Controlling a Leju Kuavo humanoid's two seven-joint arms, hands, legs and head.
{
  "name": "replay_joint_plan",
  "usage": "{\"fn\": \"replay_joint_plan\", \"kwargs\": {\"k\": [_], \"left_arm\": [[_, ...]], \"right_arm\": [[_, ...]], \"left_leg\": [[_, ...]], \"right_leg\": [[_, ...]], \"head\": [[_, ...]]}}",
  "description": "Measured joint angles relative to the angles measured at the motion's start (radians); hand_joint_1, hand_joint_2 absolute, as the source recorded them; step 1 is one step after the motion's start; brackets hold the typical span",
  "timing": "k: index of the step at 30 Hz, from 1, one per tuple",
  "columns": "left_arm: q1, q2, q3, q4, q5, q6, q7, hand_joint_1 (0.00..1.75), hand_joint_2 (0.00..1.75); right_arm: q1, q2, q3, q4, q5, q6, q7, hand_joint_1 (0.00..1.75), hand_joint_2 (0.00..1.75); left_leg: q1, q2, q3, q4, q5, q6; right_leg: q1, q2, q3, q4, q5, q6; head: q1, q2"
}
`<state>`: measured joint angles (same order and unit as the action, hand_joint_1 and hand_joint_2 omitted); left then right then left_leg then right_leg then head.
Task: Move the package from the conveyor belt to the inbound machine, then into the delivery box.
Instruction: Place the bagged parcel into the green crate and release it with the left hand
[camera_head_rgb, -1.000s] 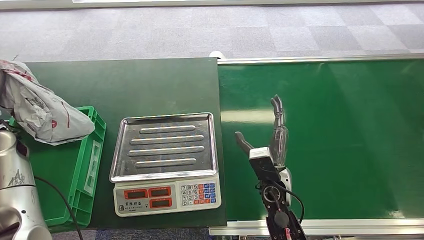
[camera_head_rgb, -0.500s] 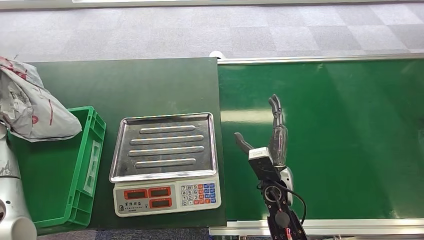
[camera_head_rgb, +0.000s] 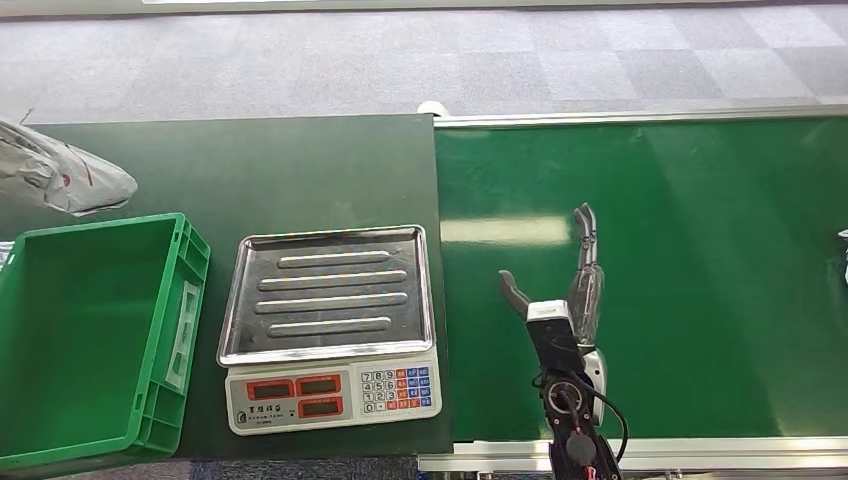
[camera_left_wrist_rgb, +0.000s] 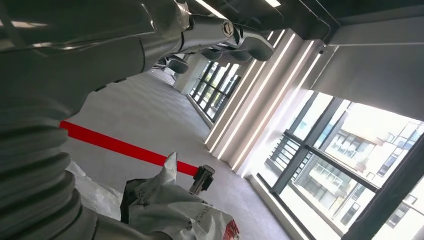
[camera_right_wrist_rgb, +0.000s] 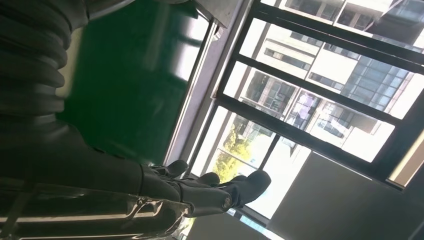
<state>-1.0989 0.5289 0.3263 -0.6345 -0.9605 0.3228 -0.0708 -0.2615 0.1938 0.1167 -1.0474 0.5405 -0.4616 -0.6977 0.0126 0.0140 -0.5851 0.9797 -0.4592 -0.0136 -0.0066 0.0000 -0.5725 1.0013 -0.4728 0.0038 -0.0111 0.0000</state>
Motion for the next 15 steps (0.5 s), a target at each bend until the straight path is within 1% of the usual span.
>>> {"fn": "replay_joint_plan", "kwargs": {"k": [7, 12, 15], "left_arm": [[-0.078, 0.050, -0.043, 0.037, -0.102, -0.103, 0.059, 0.00, 1.75], [-0.104, 0.066, -0.059, 0.051, -0.110, -0.126, 0.063, 0.00, 1.75], [-0.117, 0.070, -0.070, 0.055, -0.127, -0.195, 0.063, 0.00, 1.75]], "right_arm": [[0.019, -0.008, -0.019, 0.000, -0.003, -0.012, 0.000, 0.00, 1.75], [0.028, -0.011, -0.032, 0.000, -0.003, -0.013, 0.000, 0.00, 1.75], [0.037, -0.011, -0.048, -0.003, -0.002, -0.017, 0.000, 0.00, 1.75]], "left_leg": [[0.000, -0.001, -0.001, 0.000, 0.000, 0.000], [0.000, -0.001, -0.001, 0.000, 0.000, 0.000], [0.000, -0.002, -0.001, 0.000, 0.000, 0.000]], "right_leg": [[0.000, 0.000, 0.000, 0.000, 0.000, 0.000], [0.000, 0.000, 0.000, 0.000, 0.000, 0.000], [0.000, -0.001, 0.000, 0.000, 0.000, 0.000]], "head": [[0.000, 0.000], [0.000, 0.000], [0.000, 0.000]]}}
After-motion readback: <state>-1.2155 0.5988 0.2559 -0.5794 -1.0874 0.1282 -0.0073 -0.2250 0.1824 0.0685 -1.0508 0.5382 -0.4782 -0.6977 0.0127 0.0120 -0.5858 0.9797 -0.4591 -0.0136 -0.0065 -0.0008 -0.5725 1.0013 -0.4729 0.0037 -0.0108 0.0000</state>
